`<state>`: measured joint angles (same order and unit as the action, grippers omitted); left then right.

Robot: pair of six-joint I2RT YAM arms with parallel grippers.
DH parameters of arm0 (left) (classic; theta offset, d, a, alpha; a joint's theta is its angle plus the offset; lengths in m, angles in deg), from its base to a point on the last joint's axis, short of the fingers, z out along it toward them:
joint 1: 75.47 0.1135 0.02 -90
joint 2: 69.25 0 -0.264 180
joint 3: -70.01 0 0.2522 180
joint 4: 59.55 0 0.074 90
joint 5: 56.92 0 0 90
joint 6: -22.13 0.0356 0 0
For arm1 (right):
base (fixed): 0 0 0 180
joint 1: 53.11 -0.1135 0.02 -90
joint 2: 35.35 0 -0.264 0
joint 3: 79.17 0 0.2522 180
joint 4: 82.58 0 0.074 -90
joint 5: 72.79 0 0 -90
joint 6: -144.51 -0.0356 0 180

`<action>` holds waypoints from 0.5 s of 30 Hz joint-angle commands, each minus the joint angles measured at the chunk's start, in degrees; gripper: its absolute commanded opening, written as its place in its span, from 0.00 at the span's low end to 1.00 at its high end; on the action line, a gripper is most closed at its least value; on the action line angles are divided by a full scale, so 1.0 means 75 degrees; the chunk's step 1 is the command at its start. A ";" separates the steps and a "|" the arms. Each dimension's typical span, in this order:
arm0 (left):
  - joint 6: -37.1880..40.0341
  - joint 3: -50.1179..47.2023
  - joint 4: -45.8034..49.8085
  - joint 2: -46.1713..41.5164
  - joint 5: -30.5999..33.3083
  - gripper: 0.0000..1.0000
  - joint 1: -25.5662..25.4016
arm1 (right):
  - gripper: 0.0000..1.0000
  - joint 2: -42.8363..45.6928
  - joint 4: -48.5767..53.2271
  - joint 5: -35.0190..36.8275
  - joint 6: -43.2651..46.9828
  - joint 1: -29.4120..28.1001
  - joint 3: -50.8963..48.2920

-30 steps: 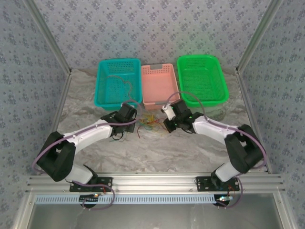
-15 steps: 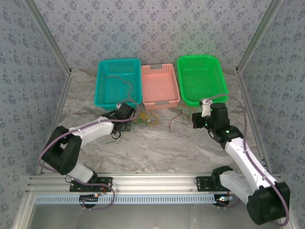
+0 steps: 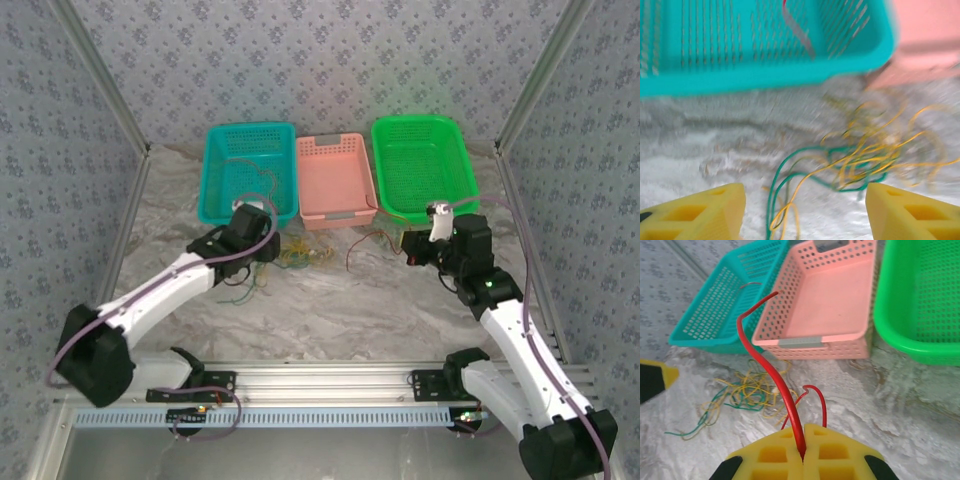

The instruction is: Untangle the cables

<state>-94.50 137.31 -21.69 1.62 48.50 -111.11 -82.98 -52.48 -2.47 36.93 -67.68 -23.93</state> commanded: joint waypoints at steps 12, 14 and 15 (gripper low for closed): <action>0.0797 0.0467 -0.0927 -0.0157 -0.2364 0.60 -0.1155 | 0.00 -0.1047 -0.0524 -0.0913 -0.1453 -0.0419 0.1595; 0.0981 0.0291 -0.1233 -0.0003 -0.2206 0.62 -0.1238 | 0.00 -0.1165 -0.0201 -0.1069 -0.1602 -0.0450 0.1913; 0.1104 0.0192 -0.1422 0.0030 -0.2040 0.63 -0.1294 | 0.00 -0.1212 -0.0031 -0.1122 -0.1658 -0.0497 0.2054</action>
<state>-90.17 140.79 -27.83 0.55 33.14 -120.22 -91.55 -55.30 -8.04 27.90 -70.63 -12.33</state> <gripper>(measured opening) 0.619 0.066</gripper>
